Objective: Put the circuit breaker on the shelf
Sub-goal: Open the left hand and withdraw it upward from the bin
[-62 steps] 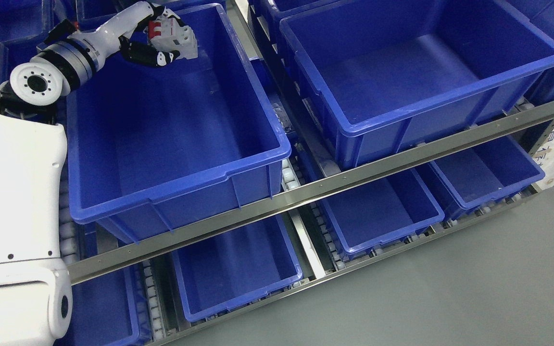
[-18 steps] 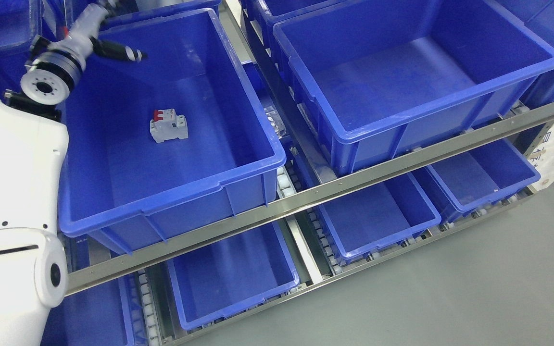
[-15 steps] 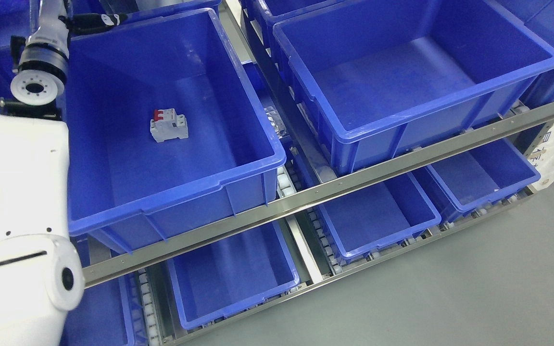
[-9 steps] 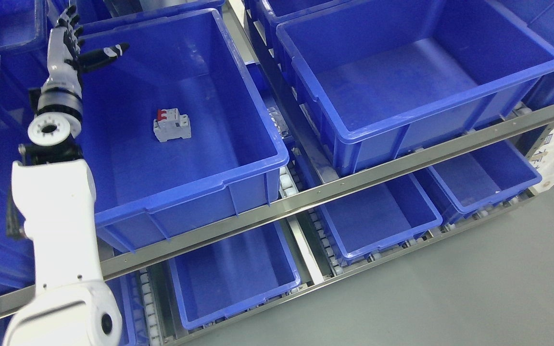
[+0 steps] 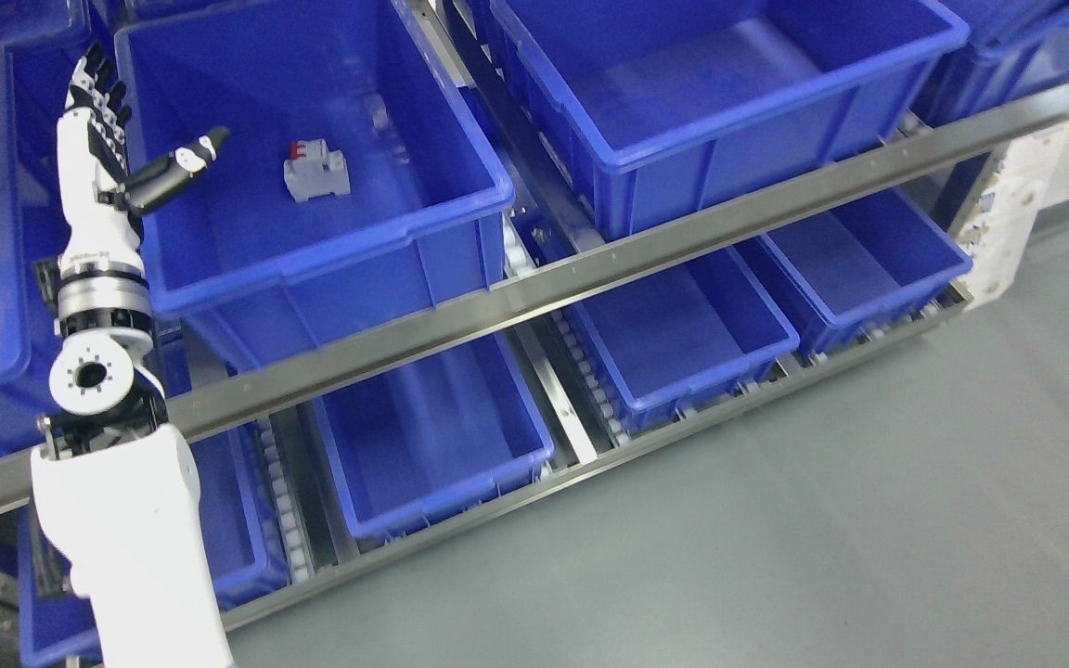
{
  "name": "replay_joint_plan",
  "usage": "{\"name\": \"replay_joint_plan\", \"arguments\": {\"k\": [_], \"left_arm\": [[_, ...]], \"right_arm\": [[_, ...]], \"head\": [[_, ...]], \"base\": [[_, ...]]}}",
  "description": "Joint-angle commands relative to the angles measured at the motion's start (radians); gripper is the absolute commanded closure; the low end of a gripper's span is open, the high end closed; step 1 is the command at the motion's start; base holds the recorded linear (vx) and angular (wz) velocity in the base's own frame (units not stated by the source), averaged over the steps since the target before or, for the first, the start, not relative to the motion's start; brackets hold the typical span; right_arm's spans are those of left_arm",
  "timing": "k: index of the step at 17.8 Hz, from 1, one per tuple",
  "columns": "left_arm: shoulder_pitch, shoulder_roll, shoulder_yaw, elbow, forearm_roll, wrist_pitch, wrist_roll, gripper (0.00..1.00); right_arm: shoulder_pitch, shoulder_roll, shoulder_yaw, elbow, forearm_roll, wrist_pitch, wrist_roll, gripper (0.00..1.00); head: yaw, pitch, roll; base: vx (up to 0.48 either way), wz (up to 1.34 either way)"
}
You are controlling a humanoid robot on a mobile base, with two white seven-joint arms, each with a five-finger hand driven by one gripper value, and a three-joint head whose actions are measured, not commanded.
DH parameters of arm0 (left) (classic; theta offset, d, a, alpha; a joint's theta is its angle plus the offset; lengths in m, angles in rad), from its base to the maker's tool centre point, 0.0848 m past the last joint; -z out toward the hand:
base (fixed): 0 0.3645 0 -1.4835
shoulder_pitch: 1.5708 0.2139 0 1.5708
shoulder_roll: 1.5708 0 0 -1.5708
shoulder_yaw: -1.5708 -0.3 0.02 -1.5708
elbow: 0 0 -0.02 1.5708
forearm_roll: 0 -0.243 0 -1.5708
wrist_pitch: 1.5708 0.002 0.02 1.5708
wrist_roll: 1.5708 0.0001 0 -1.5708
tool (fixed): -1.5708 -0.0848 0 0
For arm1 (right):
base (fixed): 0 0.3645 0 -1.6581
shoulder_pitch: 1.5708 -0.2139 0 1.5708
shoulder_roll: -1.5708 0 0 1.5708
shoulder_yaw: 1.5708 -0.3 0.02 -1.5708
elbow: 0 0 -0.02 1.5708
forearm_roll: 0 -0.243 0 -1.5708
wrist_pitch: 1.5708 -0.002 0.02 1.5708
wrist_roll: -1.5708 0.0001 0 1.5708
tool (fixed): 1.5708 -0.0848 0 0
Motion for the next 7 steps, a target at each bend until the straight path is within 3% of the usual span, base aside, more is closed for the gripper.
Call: {"name": "replay_joint_plan", "arguments": {"k": [1,4,7], "left_arm": [[0.152,-0.033,0.007,-0.278,0.017,-0.026,0.007,0.00],[0.161,-0.033,0.006,-0.276,0.028,-0.024,0.007,0.00],[0.161,-0.033,-0.002,-0.276,0.031,-0.024,0.007,0.00]], "right_arm": [[0.016,-0.017,0.000,0.000,-0.001,-0.044,0.002,0.00],[0.016,-0.017,0.000,0.000,-0.001,-0.044,0.002,0.00],[0.016,-0.017,0.000,-0.001,0.001,-0.044,0.002,0.00]], "head": [[0.0000,0.000,0.000],[0.0000,0.000,0.000],[0.0000,0.000,0.000]], "base": [[-0.430,-0.07],[-0.381,0.06],[-0.196,0.04]]}}
